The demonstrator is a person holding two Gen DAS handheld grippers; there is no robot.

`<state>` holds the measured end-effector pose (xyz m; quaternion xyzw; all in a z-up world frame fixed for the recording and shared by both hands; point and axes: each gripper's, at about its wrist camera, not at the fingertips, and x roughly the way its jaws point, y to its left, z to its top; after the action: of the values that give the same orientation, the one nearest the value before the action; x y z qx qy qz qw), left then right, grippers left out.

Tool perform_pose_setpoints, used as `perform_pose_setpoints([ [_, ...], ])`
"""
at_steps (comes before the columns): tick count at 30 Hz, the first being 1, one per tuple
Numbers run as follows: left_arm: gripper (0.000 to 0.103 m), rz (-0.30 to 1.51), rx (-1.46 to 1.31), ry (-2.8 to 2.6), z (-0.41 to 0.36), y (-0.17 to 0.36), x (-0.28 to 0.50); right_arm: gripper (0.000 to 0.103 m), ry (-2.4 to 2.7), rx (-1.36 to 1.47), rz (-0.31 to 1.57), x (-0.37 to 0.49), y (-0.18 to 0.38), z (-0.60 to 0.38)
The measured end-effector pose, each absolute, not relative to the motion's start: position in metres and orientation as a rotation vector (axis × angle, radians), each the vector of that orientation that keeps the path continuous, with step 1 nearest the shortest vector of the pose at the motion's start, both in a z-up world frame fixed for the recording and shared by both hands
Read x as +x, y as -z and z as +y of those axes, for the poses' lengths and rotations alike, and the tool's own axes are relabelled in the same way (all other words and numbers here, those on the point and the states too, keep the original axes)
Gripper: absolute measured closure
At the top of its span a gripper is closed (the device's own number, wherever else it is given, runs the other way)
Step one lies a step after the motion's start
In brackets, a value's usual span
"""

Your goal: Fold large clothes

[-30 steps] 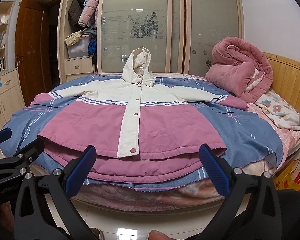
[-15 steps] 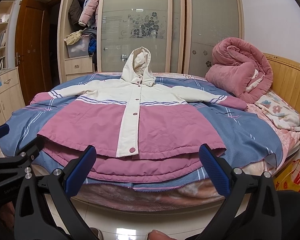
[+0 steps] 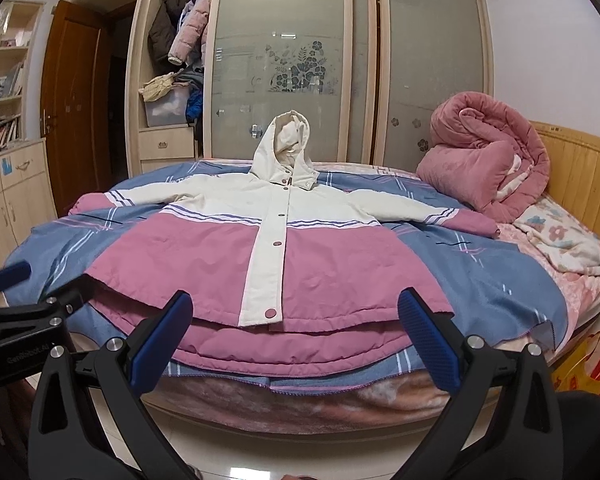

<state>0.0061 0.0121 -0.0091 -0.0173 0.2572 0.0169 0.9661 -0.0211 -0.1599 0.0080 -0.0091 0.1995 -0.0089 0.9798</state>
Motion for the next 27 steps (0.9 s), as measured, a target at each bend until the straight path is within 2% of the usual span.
perform_pose_setpoints([
  [4,0.002,0.467,-0.108,-0.058,0.020,0.006,-0.001,0.001,0.023,0.015,0.397,-0.021,-0.006,-0.166],
  [7,0.002,0.499,-0.170,-0.028,0.025,0.006,0.001,0.001,0.022,0.035,0.393,-0.019,-0.005,-0.169],
  [10,0.002,0.512,-0.144,0.024,0.019,0.005,-0.002,0.001,-0.009,0.096,0.358,-0.023,-0.008,-0.176],
  [16,0.002,0.550,-0.069,0.029,0.014,-0.002,-0.011,0.001,-0.042,0.192,0.405,-0.028,-0.012,-0.193],
  [20,0.002,0.611,0.194,0.001,-0.008,0.006,-0.014,0.001,0.021,0.147,0.346,-0.045,-0.022,-0.199],
  [23,0.002,0.609,0.096,0.071,0.004,-0.001,-0.027,0.001,0.014,0.113,0.301,-0.054,-0.028,-0.200],
  [26,0.002,0.487,-0.054,0.122,0.033,-0.001,-0.036,0.001,0.049,0.072,0.236,-0.062,-0.030,-0.199],
  [27,0.002,0.385,-0.086,0.184,0.043,0.004,-0.043,0.001,0.055,0.060,0.221,-0.062,-0.028,-0.198],
])
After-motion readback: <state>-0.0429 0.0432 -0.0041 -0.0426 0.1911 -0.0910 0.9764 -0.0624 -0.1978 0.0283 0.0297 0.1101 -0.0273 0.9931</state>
